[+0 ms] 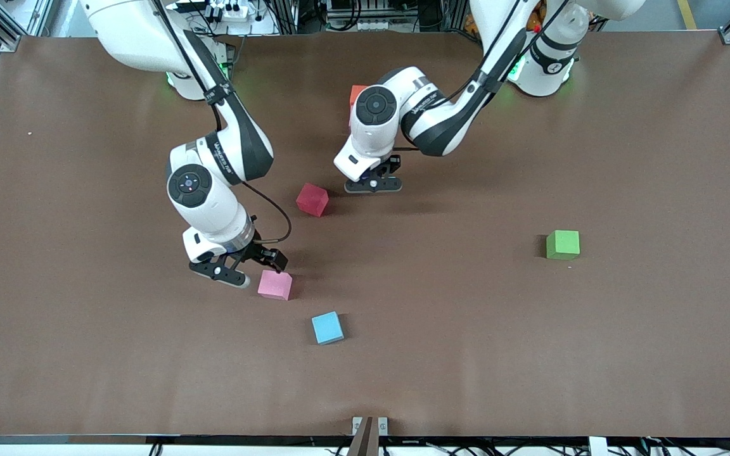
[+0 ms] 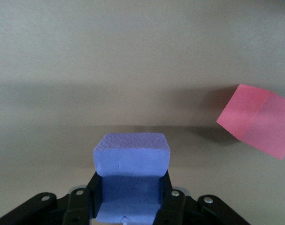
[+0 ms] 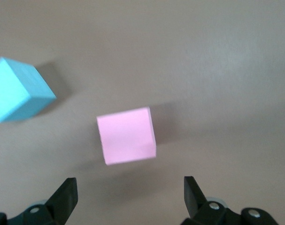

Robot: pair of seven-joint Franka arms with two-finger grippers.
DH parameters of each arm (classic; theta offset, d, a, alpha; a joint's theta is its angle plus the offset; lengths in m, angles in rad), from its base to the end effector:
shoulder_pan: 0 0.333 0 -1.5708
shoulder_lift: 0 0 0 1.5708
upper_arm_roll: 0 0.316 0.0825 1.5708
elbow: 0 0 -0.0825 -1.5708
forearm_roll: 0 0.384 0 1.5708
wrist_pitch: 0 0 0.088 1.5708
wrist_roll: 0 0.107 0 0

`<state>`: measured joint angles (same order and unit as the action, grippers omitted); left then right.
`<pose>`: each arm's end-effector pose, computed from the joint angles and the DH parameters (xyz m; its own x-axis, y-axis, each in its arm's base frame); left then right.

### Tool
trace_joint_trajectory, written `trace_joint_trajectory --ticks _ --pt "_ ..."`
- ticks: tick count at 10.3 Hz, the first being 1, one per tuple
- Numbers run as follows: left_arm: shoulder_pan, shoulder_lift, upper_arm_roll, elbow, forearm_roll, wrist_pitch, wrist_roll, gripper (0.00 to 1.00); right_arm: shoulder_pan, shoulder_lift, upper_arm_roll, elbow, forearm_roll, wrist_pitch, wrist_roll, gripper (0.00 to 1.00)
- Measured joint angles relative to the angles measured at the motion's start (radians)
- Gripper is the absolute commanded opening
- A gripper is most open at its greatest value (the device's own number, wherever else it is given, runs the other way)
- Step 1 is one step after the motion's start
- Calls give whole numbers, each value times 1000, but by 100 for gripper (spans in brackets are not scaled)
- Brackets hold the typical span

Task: Arrange blocks into number 1
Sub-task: 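Carry the violet block with the left gripper while the right gripper grasps red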

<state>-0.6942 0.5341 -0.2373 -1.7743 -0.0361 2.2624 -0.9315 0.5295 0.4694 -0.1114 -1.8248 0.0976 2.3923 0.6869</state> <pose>0.4004 -0.5190 0.2636 0.9890 0.0489 -0.1392 0.0575 -0.9967 0.0581 0.5979 0.2727 0.2890 0.9457 -0.3187 0.0637 -0.3133 -0.9461 -0.0821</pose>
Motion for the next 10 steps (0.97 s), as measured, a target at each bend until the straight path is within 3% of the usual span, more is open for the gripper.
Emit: trace_joint_trajectory --ticks 3,10 --pt "-31 49 0 -17 0 67 -38 0 29 -36 3 -122 17 3 3 100" --pt "-63 51 -13 -68 0 109 -83 0 81 -178 31 -339 84 66 4 100"
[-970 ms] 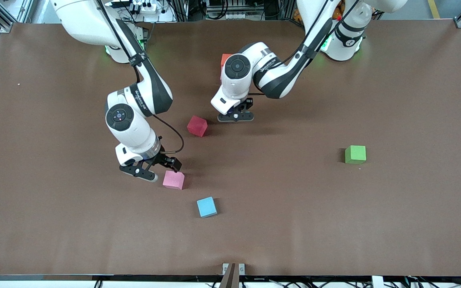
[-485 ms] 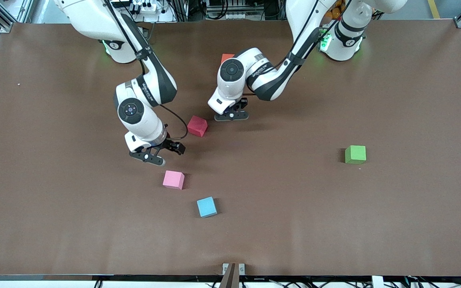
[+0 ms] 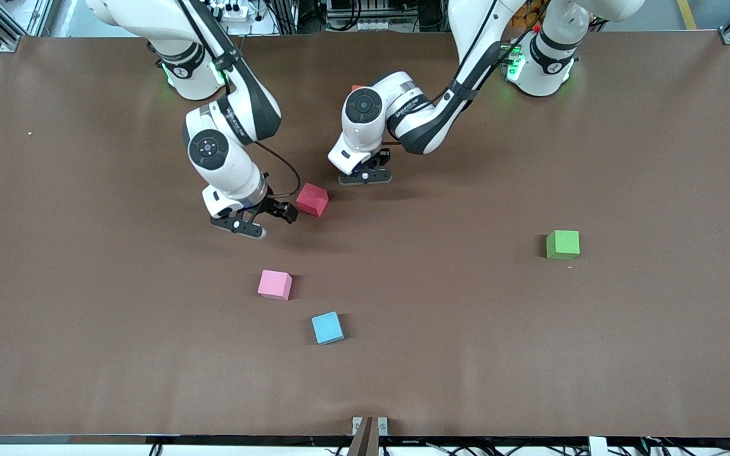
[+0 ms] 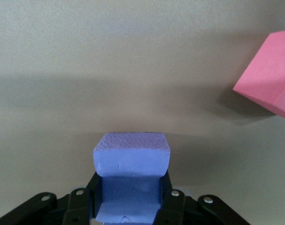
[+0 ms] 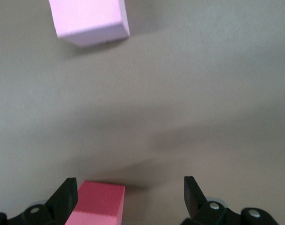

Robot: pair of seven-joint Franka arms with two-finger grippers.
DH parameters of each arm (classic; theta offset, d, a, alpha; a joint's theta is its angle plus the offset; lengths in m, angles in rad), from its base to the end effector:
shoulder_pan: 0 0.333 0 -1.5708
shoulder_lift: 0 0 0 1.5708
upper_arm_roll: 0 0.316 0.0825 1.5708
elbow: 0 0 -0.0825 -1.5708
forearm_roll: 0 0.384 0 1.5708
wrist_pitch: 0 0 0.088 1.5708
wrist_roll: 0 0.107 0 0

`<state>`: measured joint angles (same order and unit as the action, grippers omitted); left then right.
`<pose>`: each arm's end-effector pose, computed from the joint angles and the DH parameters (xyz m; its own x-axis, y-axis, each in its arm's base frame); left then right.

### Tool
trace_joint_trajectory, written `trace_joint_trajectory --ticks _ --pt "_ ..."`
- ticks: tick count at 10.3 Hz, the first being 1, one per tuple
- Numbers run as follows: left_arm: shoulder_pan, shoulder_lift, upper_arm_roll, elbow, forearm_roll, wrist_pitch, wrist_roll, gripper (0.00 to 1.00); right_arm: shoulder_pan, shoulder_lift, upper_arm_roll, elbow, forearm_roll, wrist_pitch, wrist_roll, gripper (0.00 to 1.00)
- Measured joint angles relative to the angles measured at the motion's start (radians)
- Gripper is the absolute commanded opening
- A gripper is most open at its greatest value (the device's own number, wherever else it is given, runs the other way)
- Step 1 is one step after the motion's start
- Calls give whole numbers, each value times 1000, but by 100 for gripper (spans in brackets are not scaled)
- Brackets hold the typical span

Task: Arrange blocks into number 1
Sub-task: 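Carry the violet block with the left gripper while the right gripper grasps red, then place the violet block under the blue-purple block with the left gripper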

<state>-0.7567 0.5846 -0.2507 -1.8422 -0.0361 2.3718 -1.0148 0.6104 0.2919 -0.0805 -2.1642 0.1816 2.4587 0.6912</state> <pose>0.3500 -0.5373 0.2139 0.9849 0.0666 -0.1596 0.0750 -0.9961 0.0475 0.4877 0.2858 0.2606 0.9547 -0.2917 -0.0595 -0.2955 -0.9528 -0.0698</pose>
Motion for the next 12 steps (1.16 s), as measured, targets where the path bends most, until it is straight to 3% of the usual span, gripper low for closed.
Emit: trace_joint_trajectory --ticks 5,10,11,12 --pt "-2 0 -16 -7 0 25 0 0 39 -2 18 -38 70 17 1 98" --pt "-3 -2 -29 -17 61 28 0 0 40 -2 38 -55 73 32 8 98" --pt "-3 -3 -32 -19 66 28 0 29 43 -2 40 -56 73 36 16 98" --pt "-3 -3 -33 -19 68 28 0 99 45 -2 44 -57 73 44 28 98"
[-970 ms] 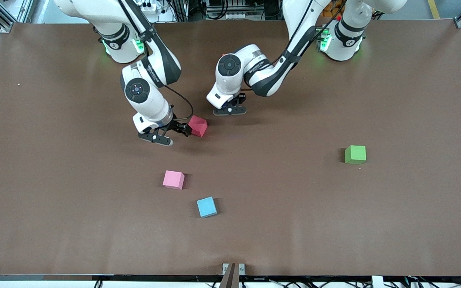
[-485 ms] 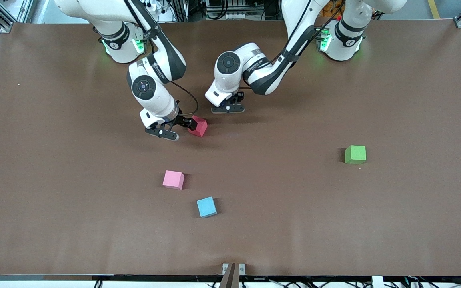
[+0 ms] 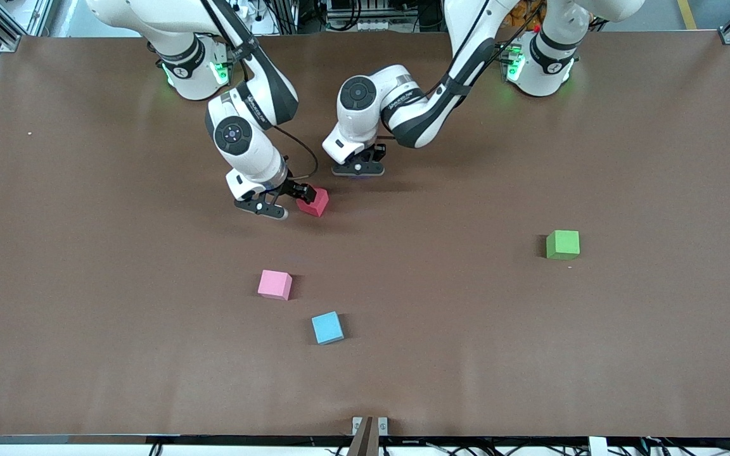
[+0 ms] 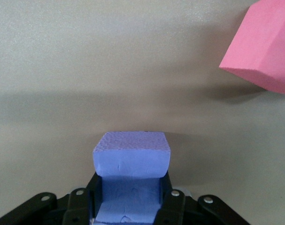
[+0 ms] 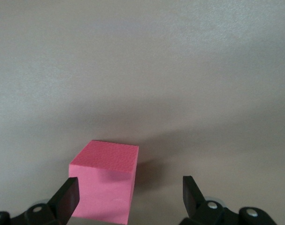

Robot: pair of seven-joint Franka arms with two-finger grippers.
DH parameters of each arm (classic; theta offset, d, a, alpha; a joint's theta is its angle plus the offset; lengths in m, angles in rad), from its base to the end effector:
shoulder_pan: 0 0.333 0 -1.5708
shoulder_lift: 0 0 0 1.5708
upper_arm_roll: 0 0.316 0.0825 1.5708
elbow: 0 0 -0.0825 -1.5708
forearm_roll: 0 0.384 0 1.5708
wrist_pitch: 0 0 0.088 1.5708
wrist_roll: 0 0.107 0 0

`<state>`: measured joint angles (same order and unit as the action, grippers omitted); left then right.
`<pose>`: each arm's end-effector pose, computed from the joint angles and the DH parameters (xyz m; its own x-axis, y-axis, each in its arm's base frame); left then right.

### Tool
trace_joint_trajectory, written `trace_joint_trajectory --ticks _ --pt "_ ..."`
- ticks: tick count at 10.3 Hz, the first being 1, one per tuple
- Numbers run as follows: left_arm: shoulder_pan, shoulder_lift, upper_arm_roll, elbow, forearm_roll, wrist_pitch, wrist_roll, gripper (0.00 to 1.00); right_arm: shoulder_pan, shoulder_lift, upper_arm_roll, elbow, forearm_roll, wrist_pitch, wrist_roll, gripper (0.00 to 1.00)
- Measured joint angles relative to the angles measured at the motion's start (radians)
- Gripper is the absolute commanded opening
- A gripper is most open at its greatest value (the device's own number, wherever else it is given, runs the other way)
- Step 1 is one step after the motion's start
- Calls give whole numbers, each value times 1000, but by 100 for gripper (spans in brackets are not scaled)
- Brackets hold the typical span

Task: Arrange blocks into number 1
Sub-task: 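Place the violet block under the blue-purple block with the left gripper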

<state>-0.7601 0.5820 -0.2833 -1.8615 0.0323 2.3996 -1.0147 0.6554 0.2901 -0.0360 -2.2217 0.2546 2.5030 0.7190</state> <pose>0.3301 -0.5466 0.2129 0.9922 -0.0131 -0.1241 -0.0068 -0.9986 0.0516 0.4482 0.3173 0.2427 0.9502 -0.2925 -0.1076 -0.3023 -0.9490 -0.0898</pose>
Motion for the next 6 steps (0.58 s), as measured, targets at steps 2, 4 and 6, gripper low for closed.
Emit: trace_joint_trajectory --ticks 2,4,6 --pt "0 0 -1 -3 0 0 0 100 2 0 8 -3 0 10 22 98" --pt "0 0 -1 -8 0 0 0 100 3 0 11 -6 0 17 35 98" --pt "4 -13 -1 -7 0 -1 0 100 13 6 13 -16 0 42 40 98"
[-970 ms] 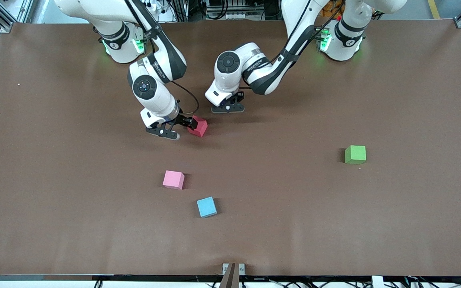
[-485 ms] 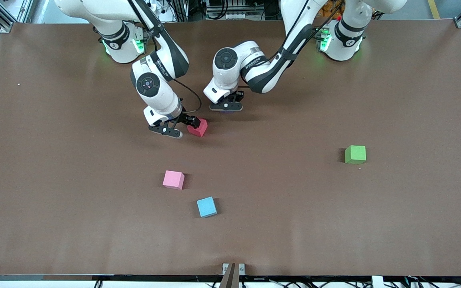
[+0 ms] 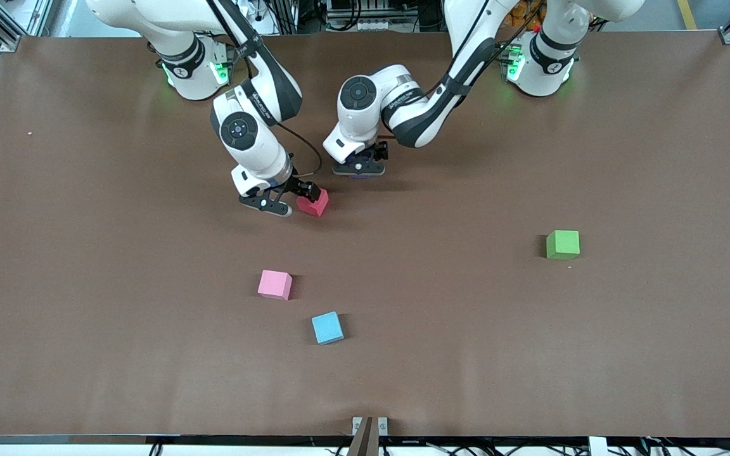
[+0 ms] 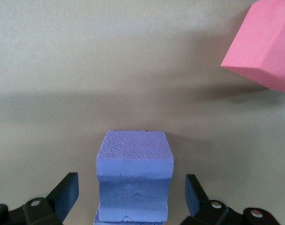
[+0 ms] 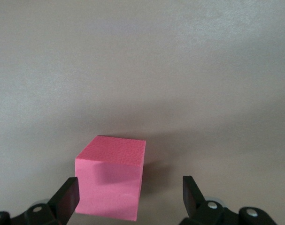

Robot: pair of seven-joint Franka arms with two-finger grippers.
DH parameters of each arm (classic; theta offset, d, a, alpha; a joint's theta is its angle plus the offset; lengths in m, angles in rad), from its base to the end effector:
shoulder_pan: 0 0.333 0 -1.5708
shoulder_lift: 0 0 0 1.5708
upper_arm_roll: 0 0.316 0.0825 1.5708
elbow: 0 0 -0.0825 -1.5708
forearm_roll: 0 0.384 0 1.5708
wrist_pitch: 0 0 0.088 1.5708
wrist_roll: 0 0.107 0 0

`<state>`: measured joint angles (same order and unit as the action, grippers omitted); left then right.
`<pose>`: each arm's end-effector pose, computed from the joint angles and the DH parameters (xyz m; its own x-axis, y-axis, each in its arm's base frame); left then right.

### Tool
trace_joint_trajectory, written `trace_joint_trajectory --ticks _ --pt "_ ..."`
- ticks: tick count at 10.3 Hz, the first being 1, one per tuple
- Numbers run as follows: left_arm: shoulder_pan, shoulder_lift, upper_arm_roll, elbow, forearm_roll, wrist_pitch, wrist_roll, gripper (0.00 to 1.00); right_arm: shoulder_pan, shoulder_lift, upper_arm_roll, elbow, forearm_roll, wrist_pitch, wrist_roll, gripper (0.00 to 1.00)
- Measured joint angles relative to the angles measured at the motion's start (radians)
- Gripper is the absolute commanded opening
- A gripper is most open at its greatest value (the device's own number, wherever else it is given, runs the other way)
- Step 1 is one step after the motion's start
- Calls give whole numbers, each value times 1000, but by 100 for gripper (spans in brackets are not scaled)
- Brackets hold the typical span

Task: Arrange blocks into number 1
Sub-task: 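Place the violet block under the blue-purple block with the left gripper, then place red under violet with the right gripper while the left gripper withdraws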

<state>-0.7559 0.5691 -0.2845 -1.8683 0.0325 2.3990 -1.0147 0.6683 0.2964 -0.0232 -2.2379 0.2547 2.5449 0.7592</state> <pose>0.3312 -0.5448 0.2182 0.9928 -0.0116 -0.1190 -0.0051 -0.9985 0.0547 0.4390 0.3262 0.2366 0.9452 -0.3117 -0.0967 -0.3207 -0.9422 -0.0974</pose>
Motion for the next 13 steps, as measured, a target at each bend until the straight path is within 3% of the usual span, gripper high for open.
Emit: trace_joint_trajectory --ticks 2,4,7,9,11,13 --pt "32 -52 -10 2 0 -35 0 100 12 9 0 -3 4 12 3 98" --pt "133 -136 -64 4 0 -112 0 100 30 22 3 -3 46 37 5 98" --pt "284 -255 -86 4 0 -176 10 100 42 58 5 9 59 63 8 97" --pt "399 -307 -88 3 1 -184 64 100 48 84 6 19 59 73 8 81" --pt "505 -346 -75 4 1 -185 139 100 59 107 7 23 60 78 9 57" --pt "576 -381 -42 5 1 -185 176 100 66 114 7 32 60 80 14 55"
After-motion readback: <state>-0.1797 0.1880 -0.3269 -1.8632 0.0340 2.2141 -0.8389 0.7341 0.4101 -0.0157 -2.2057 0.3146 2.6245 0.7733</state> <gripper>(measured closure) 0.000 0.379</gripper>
